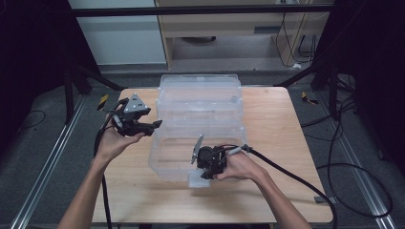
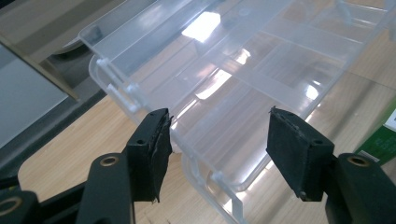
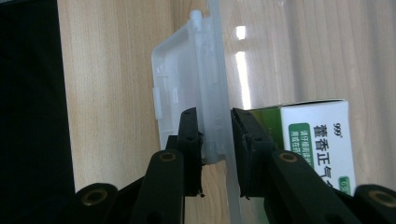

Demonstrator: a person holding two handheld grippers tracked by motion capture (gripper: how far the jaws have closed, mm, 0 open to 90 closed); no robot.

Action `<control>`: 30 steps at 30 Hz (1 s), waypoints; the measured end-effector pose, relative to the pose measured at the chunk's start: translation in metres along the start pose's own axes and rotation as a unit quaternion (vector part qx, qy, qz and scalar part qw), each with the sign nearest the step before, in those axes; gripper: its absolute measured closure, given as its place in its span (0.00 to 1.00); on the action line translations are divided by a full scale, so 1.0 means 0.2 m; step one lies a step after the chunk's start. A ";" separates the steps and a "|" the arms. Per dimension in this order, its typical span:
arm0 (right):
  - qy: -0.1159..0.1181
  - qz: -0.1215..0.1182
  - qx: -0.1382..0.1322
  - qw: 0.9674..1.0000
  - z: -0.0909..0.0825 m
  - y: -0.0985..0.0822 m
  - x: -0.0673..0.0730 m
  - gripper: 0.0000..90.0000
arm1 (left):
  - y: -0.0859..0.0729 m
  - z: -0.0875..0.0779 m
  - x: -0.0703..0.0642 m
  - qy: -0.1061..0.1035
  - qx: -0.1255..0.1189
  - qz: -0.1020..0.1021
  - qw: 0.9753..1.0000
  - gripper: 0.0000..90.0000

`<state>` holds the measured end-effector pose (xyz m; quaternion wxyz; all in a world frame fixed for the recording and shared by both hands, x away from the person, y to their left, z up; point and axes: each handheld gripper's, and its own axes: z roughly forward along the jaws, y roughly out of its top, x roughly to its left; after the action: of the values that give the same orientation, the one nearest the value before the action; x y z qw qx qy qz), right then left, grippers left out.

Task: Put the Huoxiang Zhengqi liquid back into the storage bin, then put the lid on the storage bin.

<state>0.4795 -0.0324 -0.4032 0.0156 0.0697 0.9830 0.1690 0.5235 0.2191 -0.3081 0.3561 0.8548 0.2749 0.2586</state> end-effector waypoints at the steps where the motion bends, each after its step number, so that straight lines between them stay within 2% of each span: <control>1: 0.000 -0.001 0.000 1.000 0.00 0.00 0.00 0.83 | 0.02 0.00 0.00 -0.004 0.002 0.006 1.000 0.43; 5: -0.001 -0.001 -0.003 1.000 0.00 0.00 0.00 0.83 | 0.08 0.02 0.02 -0.022 0.005 0.027 0.999 0.43; 7: 0.000 0.000 -0.005 1.000 0.00 -0.01 0.00 0.83 | 0.11 0.03 0.03 -0.033 0.001 0.032 0.999 0.43; 14: 0.004 0.000 -0.003 1.000 0.00 0.00 0.00 0.83 | 0.18 0.06 0.07 -0.048 0.013 0.066 0.997 0.42; 16: 0.002 -0.002 -0.002 1.000 0.00 0.00 0.00 0.83 | 0.20 0.07 0.09 -0.060 0.013 0.068 0.996 0.43; 18: 0.002 -0.004 -0.003 1.000 0.00 -0.01 0.00 0.83 | 0.21 0.08 0.09 -0.063 0.019 0.076 0.995 0.43; 21: -0.001 -0.003 -0.004 1.000 0.00 -0.01 0.00 0.83 | 0.24 0.10 0.09 -0.070 0.029 0.095 0.993 0.43; 30: -0.002 -0.003 -0.004 1.000 0.00 -0.01 0.00 0.83 | 0.30 0.17 0.10 -0.093 0.046 0.125 0.987 0.43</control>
<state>0.4786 -0.0335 -0.4035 0.0185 0.0668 0.9826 0.1724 0.5765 0.1804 -0.2792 0.3051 0.9183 0.1436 0.2076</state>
